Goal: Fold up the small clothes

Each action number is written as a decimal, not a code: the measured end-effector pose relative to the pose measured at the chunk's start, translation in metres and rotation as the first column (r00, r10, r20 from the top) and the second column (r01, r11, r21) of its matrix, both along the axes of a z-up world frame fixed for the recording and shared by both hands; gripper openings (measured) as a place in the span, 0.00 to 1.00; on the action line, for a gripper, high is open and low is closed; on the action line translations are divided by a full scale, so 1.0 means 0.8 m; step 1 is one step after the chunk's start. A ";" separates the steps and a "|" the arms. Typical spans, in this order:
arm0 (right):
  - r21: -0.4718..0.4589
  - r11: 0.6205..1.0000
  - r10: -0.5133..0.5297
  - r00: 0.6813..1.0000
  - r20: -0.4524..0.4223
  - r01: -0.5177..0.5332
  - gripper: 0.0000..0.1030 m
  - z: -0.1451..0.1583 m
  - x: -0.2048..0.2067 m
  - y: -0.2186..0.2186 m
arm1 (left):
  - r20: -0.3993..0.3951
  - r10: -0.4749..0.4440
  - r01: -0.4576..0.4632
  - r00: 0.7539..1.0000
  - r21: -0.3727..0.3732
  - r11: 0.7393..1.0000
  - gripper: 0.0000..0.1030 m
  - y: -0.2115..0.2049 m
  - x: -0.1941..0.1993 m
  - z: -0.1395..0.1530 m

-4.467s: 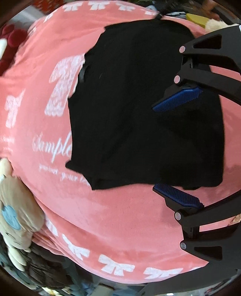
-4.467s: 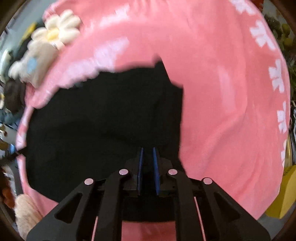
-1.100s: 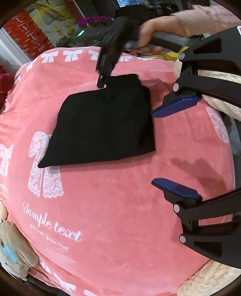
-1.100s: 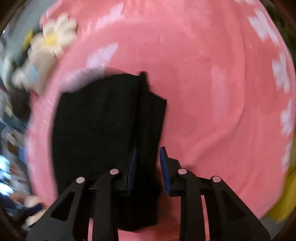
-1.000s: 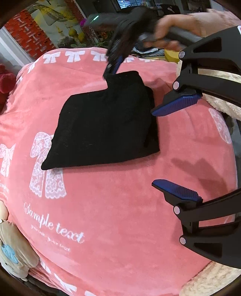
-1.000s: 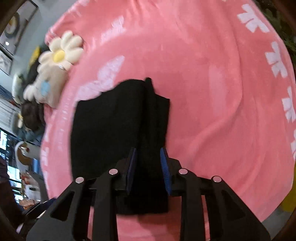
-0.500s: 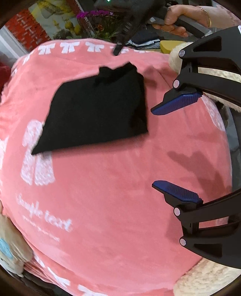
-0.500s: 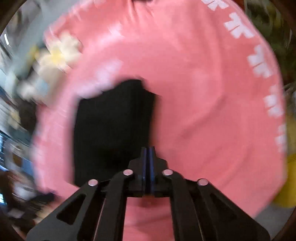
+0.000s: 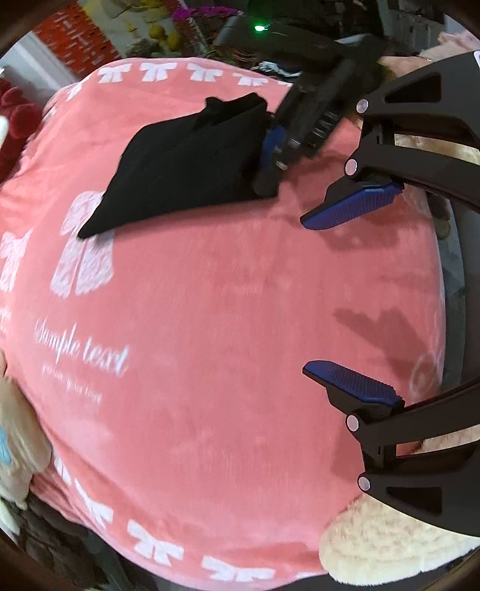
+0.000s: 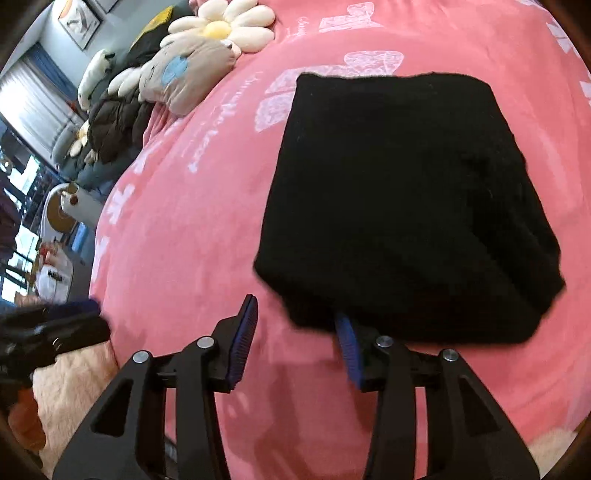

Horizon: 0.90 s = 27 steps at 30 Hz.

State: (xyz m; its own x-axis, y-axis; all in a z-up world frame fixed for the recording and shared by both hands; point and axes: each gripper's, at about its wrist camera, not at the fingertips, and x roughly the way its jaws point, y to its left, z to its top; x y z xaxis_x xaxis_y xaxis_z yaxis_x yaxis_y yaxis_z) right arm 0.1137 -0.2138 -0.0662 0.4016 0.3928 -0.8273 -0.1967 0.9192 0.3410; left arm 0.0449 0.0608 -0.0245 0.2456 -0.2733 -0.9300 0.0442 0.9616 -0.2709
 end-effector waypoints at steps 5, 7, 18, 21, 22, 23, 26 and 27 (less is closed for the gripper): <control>0.191 0.981 -0.005 0.995 -0.102 0.024 0.35 -0.015 0.018 0.029 | 0.000 0.054 -0.054 0.999 -0.018 0.998 0.69 0.029 -0.001 0.001; 0.126 0.991 0.043 0.997 -0.059 -0.035 0.38 -0.008 0.000 0.066 | 0.013 0.071 -0.070 0.997 -0.030 0.997 0.69 0.038 0.001 0.006; 0.108 0.987 -0.115 0.993 -0.029 0.117 0.42 0.047 -0.045 -0.058 | 0.011 0.059 -0.058 0.998 -0.063 0.996 0.69 0.034 0.023 0.006; 0.082 0.954 -0.287 0.957 -0.036 0.289 0.43 0.055 -0.031 -0.118 | 0.003 0.035 -0.035 0.999 -0.086 0.996 0.69 0.010 0.029 0.001; 0.072 0.953 -0.290 0.956 -0.056 0.293 0.43 0.051 -0.025 -0.121 | 0.001 0.024 -0.024 1.000 -0.093 0.995 0.69 0.000 0.030 0.000; 0.061 0.959 -0.271 0.958 -0.093 0.278 0.46 0.040 -0.013 -0.119 | -0.005 0.015 -0.016 1.000 -0.094 0.995 0.69 -0.010 0.032 -0.001; 0.105 0.969 -0.209 0.967 -0.145 0.225 0.42 0.010 0.006 -0.100 | -0.005 -0.002 0.001 1.000 -0.116 0.993 0.69 -0.032 0.033 0.003; 0.101 0.968 -0.210 0.964 -0.164 0.228 0.09 0.000 0.010 -0.099 | -0.005 -0.006 0.005 1.000 -0.119 0.993 0.69 -0.037 0.033 0.005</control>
